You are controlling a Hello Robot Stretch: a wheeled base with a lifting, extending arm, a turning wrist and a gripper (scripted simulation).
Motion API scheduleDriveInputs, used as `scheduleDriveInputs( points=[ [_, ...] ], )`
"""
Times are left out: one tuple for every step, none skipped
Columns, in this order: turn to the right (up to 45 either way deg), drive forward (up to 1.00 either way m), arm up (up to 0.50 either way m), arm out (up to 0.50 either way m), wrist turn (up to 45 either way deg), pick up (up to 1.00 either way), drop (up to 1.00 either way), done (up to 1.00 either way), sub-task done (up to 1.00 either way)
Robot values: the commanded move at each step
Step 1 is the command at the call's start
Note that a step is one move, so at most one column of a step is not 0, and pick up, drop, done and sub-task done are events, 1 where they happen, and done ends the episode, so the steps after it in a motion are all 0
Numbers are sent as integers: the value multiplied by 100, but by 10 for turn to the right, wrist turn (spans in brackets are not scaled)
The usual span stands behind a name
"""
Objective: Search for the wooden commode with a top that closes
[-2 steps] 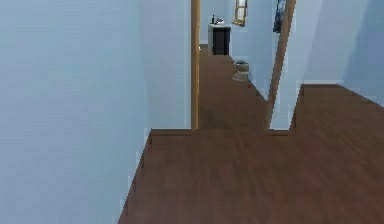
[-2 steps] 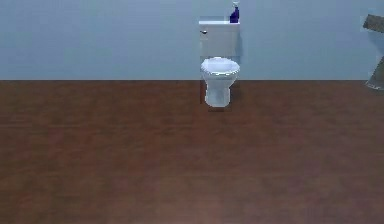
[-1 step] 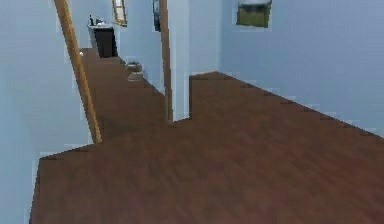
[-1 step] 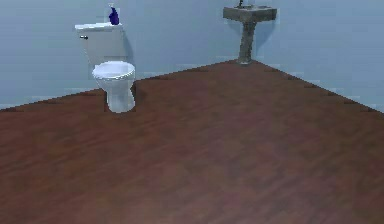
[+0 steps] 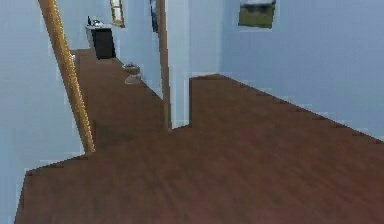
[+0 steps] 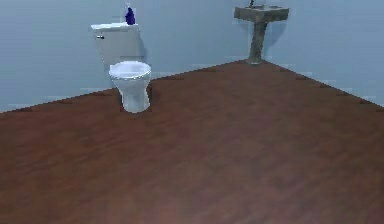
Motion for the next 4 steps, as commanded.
scheduleDriveInputs(
  points=[
    [120,0,0,0,0,0,0,0,0],
    [0,100,0,0,0,0,0,0,0],
    [0,100,0,0,0,0,0,0,0],
    [60,0,0,0,0,0,0,0,0]
  ],
)
